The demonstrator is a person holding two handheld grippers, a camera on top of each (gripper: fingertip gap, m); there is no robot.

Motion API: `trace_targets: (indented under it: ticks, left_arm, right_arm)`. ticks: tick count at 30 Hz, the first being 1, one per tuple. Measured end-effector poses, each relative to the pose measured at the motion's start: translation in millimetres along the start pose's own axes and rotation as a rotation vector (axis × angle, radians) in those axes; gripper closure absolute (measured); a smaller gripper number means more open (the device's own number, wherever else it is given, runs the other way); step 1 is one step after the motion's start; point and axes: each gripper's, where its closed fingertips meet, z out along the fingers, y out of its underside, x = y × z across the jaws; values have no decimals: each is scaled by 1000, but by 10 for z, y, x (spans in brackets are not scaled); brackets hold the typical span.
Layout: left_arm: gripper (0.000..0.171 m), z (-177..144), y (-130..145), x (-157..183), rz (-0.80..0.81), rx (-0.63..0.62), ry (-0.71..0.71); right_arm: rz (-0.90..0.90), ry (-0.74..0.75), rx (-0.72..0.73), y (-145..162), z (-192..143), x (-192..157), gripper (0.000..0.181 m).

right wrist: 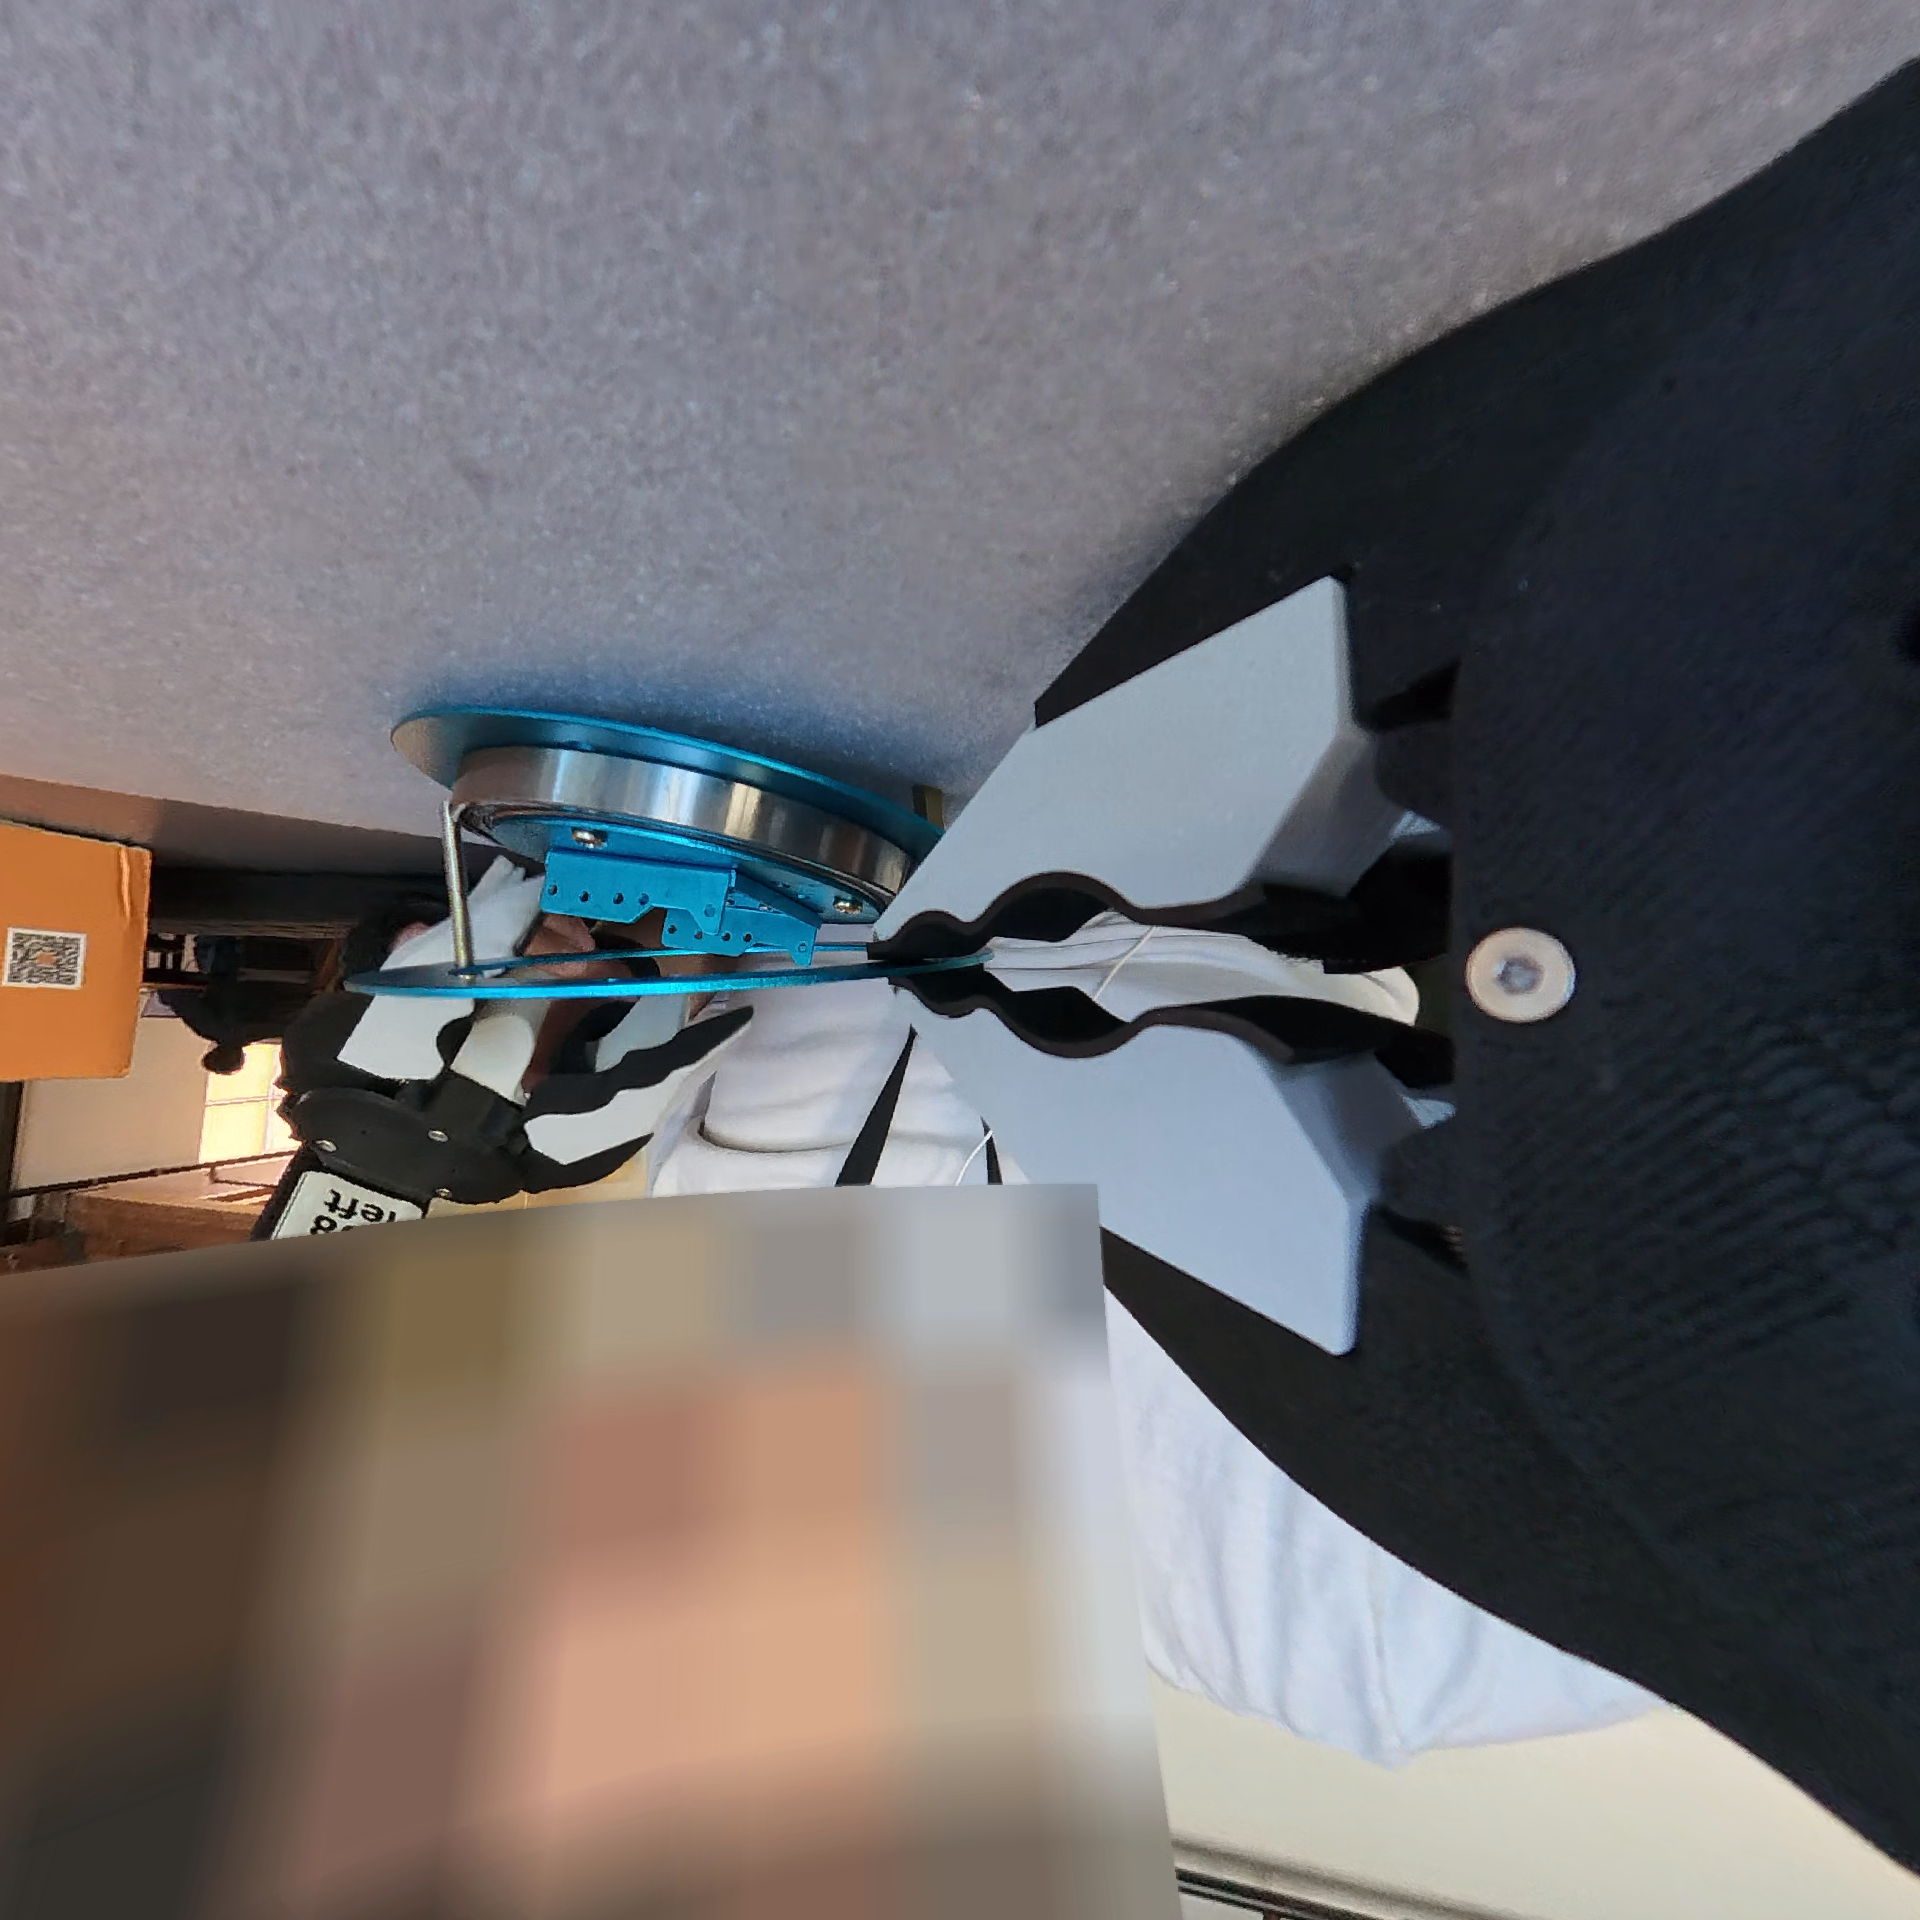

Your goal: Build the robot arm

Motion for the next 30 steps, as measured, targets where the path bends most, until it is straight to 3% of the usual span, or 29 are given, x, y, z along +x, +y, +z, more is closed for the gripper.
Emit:
trace_targets:
  ticks: [9, 16, 21, 23, 26, 30]
  left_arm:
    - [100, 97, 49, -11, 37, -33, -58]
    - [107, 94, 12, -18, 54, -14, -59]
    - [123, 75, -52, -14, 71, 30, -62]
    - [116, 92, -36, -21, 44, 17, -46]
    - [120, 93, -42, -24, 15, 20, -26]
    - [126, 87, -30, -36, 12, 16, -37]
  right_arm:
    - [5, 0, -19, 18, -6, 3, 181]
    - [1, 10, -40, 40, -9, 14, 181]
    - [-11, 1, -54, 60, -17, 4, 181]
    - [-8, 4, -54, 57, -17, 4, 181]
    - [-26, 5, -49, 46, -33, -3, 177]
    - [-116, 136, -53, 15, -140, 91, 172]
